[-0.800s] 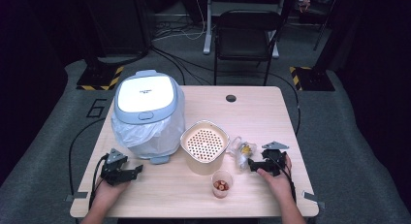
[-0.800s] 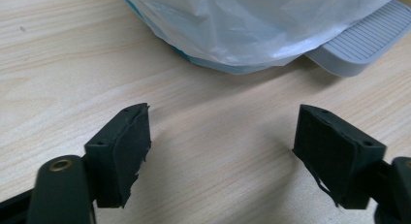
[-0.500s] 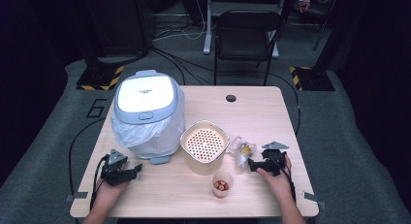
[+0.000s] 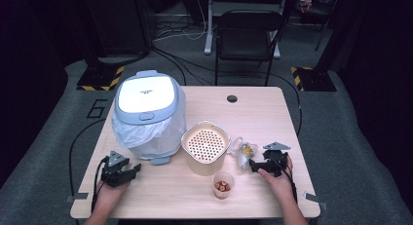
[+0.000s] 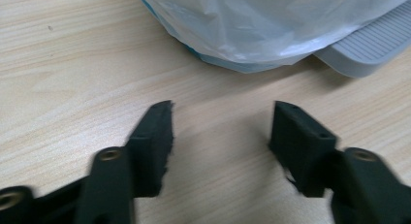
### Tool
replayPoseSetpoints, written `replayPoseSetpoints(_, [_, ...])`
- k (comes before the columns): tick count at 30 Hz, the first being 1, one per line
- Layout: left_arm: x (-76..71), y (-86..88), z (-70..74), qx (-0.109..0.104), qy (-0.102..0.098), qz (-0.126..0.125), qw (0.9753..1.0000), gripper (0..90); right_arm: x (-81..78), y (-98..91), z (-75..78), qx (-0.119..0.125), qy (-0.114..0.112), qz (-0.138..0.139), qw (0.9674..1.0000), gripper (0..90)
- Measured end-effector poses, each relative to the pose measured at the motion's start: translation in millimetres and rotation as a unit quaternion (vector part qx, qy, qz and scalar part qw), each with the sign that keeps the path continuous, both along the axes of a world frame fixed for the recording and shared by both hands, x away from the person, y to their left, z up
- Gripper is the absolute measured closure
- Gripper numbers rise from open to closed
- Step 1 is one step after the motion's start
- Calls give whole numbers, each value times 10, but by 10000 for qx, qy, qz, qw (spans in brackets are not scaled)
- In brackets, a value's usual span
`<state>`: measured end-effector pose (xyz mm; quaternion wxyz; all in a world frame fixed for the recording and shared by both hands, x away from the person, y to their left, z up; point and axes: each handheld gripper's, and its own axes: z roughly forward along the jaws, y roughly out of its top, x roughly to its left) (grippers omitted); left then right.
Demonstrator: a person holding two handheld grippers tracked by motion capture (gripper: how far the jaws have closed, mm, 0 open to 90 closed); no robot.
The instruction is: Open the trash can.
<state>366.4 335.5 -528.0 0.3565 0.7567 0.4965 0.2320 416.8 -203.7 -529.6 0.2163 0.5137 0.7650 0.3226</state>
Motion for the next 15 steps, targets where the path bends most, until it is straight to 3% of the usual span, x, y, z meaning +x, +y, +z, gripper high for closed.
replayPoseSetpoints(2, [-36,-39,37,110,-104,-139,9998,560,0,0,0,1,2,1,10000,0])
replayPoseSetpoints(7, [-120,-172,133,-108,-268,-392,9988,735,0,-1,0,0,-2,6,10000,0])
replayPoseSetpoints(9, [-129,-191,147,-71,-279,-470,9985,792,0,0,0,3,1,1,10000,0])
replayPoseSetpoints(10, [-156,-249,181,25,-292,-635,9976,814,0,-1,0,2,0,2,10000,0])
replayPoseSetpoints(12, [-176,-310,208,62,-358,-692,9969,856,0,-1,0,-1,-4,7,10000,0])
replayPoseSetpoints(15, [-183,-405,269,-32,-463,-791,9958,899,0,-1,0,1,0,3,10000,0])
